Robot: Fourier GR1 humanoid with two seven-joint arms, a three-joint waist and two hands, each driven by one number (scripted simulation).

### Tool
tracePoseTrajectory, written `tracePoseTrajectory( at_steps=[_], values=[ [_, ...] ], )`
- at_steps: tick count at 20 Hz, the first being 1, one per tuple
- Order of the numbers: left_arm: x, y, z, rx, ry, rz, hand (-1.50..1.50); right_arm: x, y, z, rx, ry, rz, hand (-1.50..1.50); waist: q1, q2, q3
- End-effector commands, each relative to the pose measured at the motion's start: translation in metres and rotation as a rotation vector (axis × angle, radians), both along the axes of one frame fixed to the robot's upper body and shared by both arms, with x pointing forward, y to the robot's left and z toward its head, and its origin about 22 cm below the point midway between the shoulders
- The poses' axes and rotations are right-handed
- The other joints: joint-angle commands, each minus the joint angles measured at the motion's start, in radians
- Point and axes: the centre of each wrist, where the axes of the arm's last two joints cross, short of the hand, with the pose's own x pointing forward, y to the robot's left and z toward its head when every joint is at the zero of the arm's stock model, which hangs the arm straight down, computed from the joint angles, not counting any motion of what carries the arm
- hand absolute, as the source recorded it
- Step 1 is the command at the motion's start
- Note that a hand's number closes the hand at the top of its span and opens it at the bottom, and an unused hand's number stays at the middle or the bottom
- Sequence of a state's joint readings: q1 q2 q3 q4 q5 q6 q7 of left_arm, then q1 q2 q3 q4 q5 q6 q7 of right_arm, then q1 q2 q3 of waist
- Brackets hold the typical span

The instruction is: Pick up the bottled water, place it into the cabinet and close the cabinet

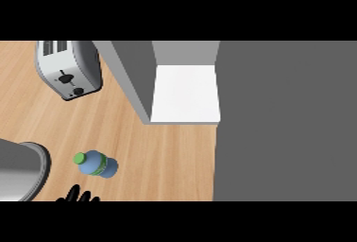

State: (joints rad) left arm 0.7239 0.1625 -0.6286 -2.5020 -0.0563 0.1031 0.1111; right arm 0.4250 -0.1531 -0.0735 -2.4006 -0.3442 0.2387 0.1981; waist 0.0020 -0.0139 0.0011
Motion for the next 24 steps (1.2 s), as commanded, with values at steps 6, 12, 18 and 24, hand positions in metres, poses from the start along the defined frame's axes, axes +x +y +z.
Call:
tracePoseTrajectory(
  at_steps=[6,12,18,24],
  values=[
    [-0.015,0.010,0.030,0.016,-0.124,0.087,-1.50,-0.027,-0.001,0.031,0.082,-0.055,0.058,-1.50,-0.004,0.003,-0.001],
    [-0.014,0.022,0.019,0.061,-0.116,0.178,-1.50,-0.037,-0.001,0.025,0.069,-0.057,0.048,-1.50,-0.013,0.002,-0.001],
    [0.001,0.035,-0.010,0.107,-0.047,0.219,-1.50,-0.042,-0.009,0.024,0.068,-0.070,0.059,-1.50,-0.024,0.009,-0.002],
    [0.019,0.060,-0.043,0.152,0.000,0.230,-1.50,-0.040,-0.014,0.030,0.067,-0.062,0.082,-1.50,-0.026,0.010,-0.004]
  ],
)
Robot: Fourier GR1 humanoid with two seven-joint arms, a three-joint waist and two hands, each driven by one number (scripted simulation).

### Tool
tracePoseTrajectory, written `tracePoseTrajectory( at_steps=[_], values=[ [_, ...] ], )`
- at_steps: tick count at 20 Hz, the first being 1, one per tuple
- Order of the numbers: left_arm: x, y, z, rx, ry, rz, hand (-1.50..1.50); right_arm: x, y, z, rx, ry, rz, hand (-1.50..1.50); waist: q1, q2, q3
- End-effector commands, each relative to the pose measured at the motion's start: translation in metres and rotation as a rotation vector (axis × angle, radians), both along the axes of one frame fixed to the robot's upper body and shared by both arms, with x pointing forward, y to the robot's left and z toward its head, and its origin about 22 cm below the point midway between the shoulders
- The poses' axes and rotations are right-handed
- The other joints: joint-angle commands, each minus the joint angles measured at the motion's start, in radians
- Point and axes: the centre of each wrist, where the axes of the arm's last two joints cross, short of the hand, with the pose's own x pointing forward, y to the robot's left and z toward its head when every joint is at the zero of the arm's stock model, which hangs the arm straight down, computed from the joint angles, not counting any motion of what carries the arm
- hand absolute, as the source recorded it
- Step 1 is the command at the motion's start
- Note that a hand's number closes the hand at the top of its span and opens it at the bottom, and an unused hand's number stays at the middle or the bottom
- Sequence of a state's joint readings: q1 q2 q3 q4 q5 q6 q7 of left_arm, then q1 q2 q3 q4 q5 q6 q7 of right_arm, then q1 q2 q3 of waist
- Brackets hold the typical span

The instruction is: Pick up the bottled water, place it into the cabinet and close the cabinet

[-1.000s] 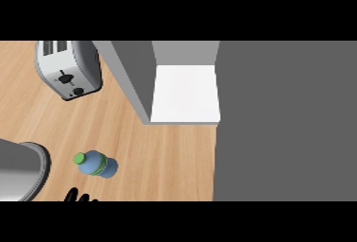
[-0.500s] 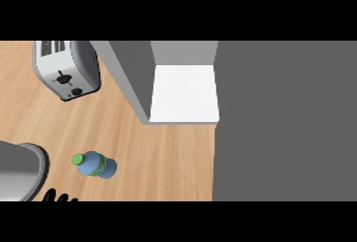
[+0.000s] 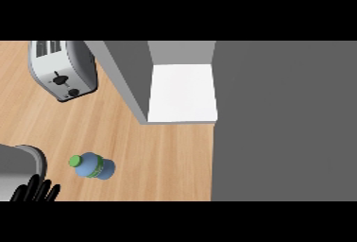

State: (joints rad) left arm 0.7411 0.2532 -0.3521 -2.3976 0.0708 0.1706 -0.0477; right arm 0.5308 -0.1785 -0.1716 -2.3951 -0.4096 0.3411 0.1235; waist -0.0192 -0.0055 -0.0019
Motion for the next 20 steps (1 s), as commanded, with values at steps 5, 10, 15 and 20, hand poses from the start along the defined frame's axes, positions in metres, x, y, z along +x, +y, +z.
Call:
tracePoseTrajectory(
  at_steps=[5,10,15,20],
  values=[
    [0.034,0.035,-0.036,0.096,-0.009,0.039,-1.50,-0.029,0.019,0.038,0.105,-0.088,0.078,-1.50,-0.010,0.002,-0.001],
    [0.059,0.050,-0.048,0.102,0.006,0.028,-1.50,-0.026,0.003,0.030,0.111,-0.091,0.070,-1.50,-0.010,0.004,0.000],
    [0.060,0.050,-0.092,0.088,0.039,0.037,-1.50,-0.034,0.009,0.035,0.092,-0.079,0.076,-1.50,-0.003,0.002,-0.001],
    [0.088,0.073,-0.113,0.110,0.067,0.095,-1.50,-0.038,-0.003,0.025,0.098,-0.086,0.098,-1.50,-0.019,0.003,0.000]
  ],
)
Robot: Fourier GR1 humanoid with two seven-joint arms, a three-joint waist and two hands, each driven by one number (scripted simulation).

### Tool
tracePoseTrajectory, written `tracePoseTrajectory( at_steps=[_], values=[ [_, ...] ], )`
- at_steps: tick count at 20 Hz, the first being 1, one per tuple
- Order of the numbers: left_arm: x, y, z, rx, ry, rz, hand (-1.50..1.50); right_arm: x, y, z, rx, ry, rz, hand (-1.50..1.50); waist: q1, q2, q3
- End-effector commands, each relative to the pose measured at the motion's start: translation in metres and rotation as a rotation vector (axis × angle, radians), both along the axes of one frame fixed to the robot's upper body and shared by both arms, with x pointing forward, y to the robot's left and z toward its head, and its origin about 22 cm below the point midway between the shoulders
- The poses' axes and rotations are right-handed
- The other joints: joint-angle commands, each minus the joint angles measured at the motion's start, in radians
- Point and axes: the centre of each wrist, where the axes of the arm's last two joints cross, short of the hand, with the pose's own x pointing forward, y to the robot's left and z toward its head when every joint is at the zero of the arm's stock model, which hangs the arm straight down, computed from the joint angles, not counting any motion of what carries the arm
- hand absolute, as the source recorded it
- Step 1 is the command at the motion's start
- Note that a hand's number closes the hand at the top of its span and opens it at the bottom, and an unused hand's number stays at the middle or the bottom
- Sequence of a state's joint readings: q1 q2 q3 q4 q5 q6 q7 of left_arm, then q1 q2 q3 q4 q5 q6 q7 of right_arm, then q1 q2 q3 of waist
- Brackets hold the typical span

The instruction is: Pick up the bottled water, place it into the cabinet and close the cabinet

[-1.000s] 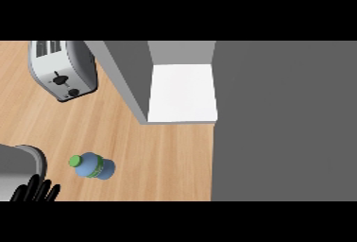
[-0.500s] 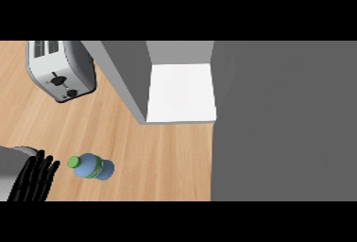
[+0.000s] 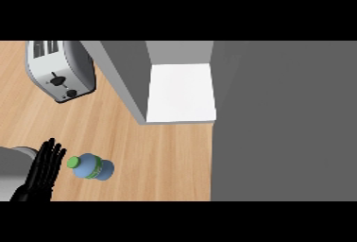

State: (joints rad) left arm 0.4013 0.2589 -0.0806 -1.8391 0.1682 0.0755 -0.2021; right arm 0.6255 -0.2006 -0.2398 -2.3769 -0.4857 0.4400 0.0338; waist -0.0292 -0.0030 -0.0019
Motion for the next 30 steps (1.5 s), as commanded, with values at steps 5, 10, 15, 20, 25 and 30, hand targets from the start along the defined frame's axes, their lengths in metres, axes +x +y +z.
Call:
tracePoseTrajectory(
  at_steps=[5,10,15,20,25,30],
  values=[
    [0.030,0.012,-0.048,-0.011,0.072,0.014,-1.50,-0.017,0.006,0.033,0.106,-0.075,0.059,-1.50,0.004,0.003,-0.001],
    [0.042,0.029,-0.068,-0.026,0.102,0.022,-1.50,-0.023,0.003,0.025,0.098,-0.074,0.069,-1.50,0.003,0.003,0.000],
    [0.034,0.014,-0.096,-0.002,0.116,0.043,-1.50,-0.030,0.010,0.037,0.097,-0.064,0.081,-1.50,0.006,0.003,-0.001],
    [0.032,0.013,-0.119,-0.063,0.095,0.071,-1.50,-0.039,0.012,0.035,0.112,-0.072,0.075,-1.50,0.001,0.001,-0.001],
    [0.040,0.031,-0.132,-0.182,0.074,0.003,-1.50,-0.025,-0.003,0.029,0.109,-0.069,0.078,-1.50,0.013,0.005,-0.001],
    [0.041,0.018,-0.153,-0.197,0.051,-0.061,-1.50,-0.038,-0.004,0.027,0.095,-0.081,0.085,-1.50,0.000,0.003,-0.001]
  ],
)
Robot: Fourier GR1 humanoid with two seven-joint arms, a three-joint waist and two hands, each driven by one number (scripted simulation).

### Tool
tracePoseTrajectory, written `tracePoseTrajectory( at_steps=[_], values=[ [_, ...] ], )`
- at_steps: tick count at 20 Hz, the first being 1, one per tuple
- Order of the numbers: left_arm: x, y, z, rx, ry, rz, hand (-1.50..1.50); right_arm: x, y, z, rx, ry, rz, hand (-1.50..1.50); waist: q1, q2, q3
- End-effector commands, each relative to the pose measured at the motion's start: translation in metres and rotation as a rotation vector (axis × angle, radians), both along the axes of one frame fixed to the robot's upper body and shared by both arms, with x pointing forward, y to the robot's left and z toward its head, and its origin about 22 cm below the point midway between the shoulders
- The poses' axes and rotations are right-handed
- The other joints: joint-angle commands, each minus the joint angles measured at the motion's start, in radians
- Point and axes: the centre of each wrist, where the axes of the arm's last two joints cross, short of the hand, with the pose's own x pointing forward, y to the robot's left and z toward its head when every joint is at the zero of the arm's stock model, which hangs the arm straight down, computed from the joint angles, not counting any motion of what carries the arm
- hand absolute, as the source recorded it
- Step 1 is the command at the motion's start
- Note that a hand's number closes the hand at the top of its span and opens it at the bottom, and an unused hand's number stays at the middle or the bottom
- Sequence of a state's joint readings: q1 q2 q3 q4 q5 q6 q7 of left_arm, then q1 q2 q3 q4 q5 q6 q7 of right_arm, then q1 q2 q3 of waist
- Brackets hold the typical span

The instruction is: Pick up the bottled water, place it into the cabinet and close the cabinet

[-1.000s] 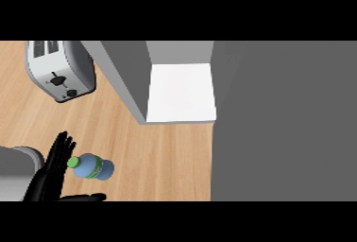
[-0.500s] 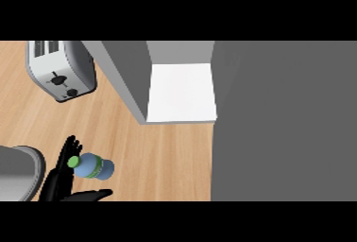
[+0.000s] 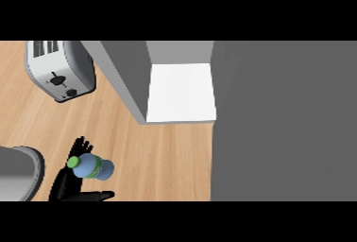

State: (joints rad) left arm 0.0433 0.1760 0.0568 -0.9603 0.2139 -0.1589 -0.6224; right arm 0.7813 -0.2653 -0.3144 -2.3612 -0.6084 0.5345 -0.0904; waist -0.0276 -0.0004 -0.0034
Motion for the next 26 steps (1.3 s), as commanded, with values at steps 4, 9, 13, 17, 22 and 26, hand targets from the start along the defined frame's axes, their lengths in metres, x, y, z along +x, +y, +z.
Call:
tracePoseTrajectory(
  at_steps=[4,9,13,17,22,26],
  values=[
    [0.005,-0.020,-0.025,-0.118,-0.049,-0.021,1.50,-0.006,0.015,0.041,0.068,-0.082,0.051,-1.50,0.009,0.003,-0.001],
    [0.017,0.000,-0.017,-0.256,-0.075,-0.045,1.50,-0.013,0.024,0.045,0.062,-0.074,0.041,-1.50,0.012,0.002,0.000],
    [0.018,-0.012,-0.024,-0.231,-0.095,-0.065,1.50,-0.022,0.029,0.044,0.046,-0.079,0.044,-1.50,0.003,0.000,0.001],
    [0.034,-0.017,-0.013,-0.212,-0.172,-0.084,1.50,-0.014,0.018,0.045,0.044,-0.084,0.016,-1.50,0.014,0.001,0.001],
    [0.044,0.011,-0.004,-0.246,-0.156,0.032,1.50,-0.023,0.014,0.049,0.036,-0.076,0.025,-1.50,0.007,-0.001,0.001],
    [0.052,0.009,0.002,-0.195,-0.199,0.020,1.50,-0.019,0.015,0.037,0.040,-0.090,0.010,-1.50,0.017,-0.001,0.002]
  ],
)
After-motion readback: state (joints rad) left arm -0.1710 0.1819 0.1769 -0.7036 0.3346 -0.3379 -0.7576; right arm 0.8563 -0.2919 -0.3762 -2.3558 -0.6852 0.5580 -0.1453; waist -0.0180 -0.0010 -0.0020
